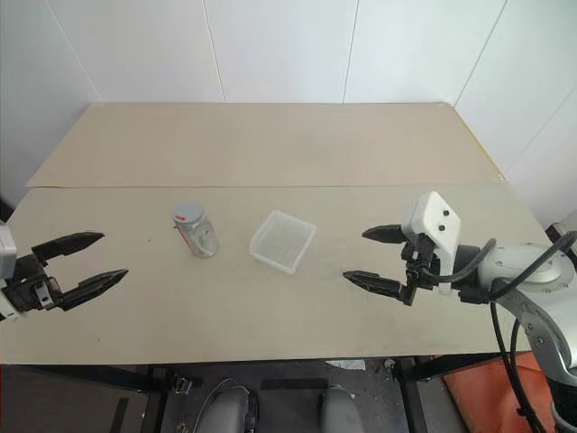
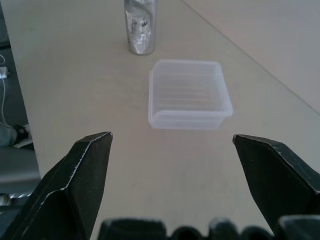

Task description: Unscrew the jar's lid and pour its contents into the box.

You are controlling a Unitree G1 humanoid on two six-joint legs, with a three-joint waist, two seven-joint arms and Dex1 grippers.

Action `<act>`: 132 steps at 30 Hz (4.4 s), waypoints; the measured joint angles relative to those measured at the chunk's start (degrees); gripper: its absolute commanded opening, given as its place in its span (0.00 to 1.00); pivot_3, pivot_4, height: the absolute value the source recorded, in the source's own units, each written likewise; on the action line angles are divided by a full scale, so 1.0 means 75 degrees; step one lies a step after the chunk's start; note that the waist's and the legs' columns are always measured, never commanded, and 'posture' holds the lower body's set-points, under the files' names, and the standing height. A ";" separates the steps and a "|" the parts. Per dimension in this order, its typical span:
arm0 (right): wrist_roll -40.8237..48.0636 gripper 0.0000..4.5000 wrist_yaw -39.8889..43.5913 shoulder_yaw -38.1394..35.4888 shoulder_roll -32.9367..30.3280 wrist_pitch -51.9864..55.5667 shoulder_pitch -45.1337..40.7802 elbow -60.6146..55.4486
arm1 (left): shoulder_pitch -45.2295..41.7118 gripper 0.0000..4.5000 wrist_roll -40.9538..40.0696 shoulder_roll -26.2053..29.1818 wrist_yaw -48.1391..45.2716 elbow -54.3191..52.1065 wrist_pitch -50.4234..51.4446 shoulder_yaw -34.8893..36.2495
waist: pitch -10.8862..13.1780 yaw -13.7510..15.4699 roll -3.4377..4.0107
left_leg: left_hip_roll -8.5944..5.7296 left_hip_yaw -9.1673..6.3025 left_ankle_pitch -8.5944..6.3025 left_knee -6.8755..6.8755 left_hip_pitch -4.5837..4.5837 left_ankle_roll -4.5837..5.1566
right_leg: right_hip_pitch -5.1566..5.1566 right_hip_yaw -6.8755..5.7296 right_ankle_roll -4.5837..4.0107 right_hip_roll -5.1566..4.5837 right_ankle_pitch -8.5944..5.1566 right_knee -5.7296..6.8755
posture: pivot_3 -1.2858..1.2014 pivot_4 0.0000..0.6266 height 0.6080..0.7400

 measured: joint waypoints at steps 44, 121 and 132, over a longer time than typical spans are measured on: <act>-0.0146 1.00 -0.0483 -0.0203 -0.0065 -0.0346 0.0087 -0.0566 | -0.3944 1.00 0.2698 -0.2821 0.3123 0.2875 -0.1237 -0.3852 | -0.0002 0.0081 -0.0005 | -0.0009 -0.0020 0.0000 0.0003 0.0044 0.0001 | 0.0075 -0.0021 0.0002 -0.0002 0.0002 -0.0022 | 0.52 0.24 1.00; -0.0175 0.61 0.4769 0.3787 0.4362 -0.2981 -0.7418 0.7728 | -0.8802 0.46 -0.0171 -0.1812 -0.3933 0.4636 -0.0921 -0.6578 | 0.0009 -0.0137 0.0005 | -0.0001 -0.0047 0.0002 0.0015 -0.0075 0.0004 | -0.0050 -0.0033 0.0002 0.0016 0.0005 0.0037 | 0.52 0.24 1.00; -0.0682 0.99 0.4439 0.3617 0.4602 -0.3941 -0.7398 0.8291 | -0.8772 0.46 -0.0247 -0.1501 -0.3890 0.4870 -0.1169 -0.6726 | 0.0012 -0.0101 0.0008 | -0.0002 -0.0055 0.0003 0.0023 -0.0091 0.0002 | -0.0055 -0.0038 0.0002 0.0017 0.0005 0.0032 | 0.52 0.24 1.00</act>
